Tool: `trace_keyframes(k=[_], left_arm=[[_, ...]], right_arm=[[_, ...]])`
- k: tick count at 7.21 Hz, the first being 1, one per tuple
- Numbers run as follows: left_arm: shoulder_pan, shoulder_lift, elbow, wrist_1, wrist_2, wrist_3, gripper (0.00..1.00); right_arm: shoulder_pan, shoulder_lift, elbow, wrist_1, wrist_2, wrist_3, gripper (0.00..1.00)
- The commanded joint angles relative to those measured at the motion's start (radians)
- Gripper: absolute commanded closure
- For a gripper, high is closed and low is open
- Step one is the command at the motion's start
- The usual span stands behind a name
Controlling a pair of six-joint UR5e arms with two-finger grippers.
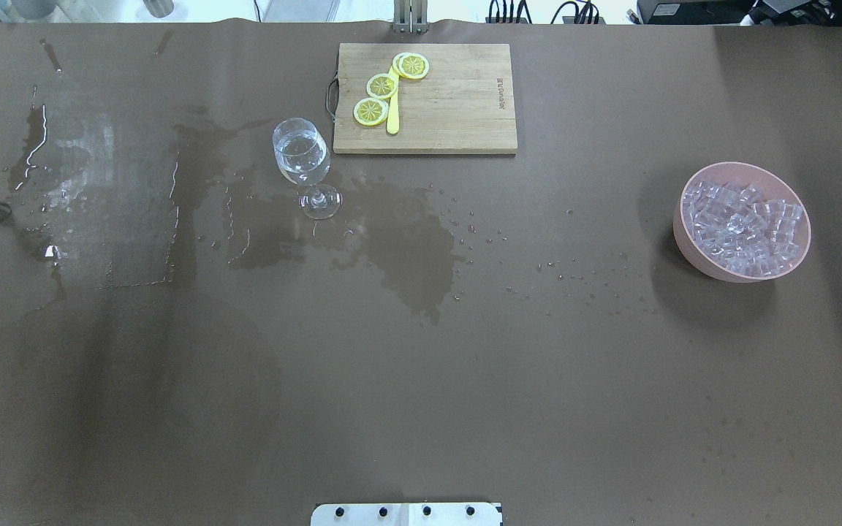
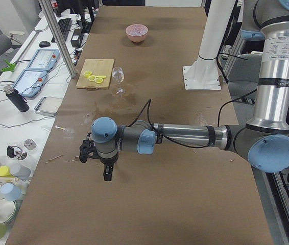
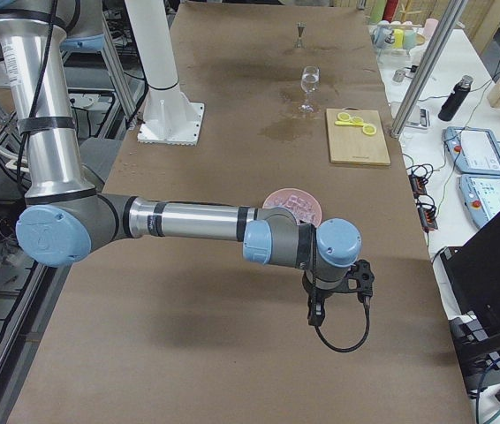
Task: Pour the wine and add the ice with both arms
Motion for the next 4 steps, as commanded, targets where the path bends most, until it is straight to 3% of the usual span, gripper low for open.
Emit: trace_keyframes(k=[1,2,4], left_arm=[[-0.001,0.047,-0.143,-0.036,0.021,-0.153,0.02],[-0.001,0.061,-0.164,-0.131,0.023,-0.222,0.02],[0.031,0.097,-0.138,-0.452,0.035,-0.432,0.02]], right_arm=[[-0.01,0.02,0.038,-0.008,0.001,0.004,0.0],[-0.014,0.022,0.051,-0.01,0.004,0.022,0.0],[-0.018,0.013,0.091,-0.011,0.024,0.071,0.0]])
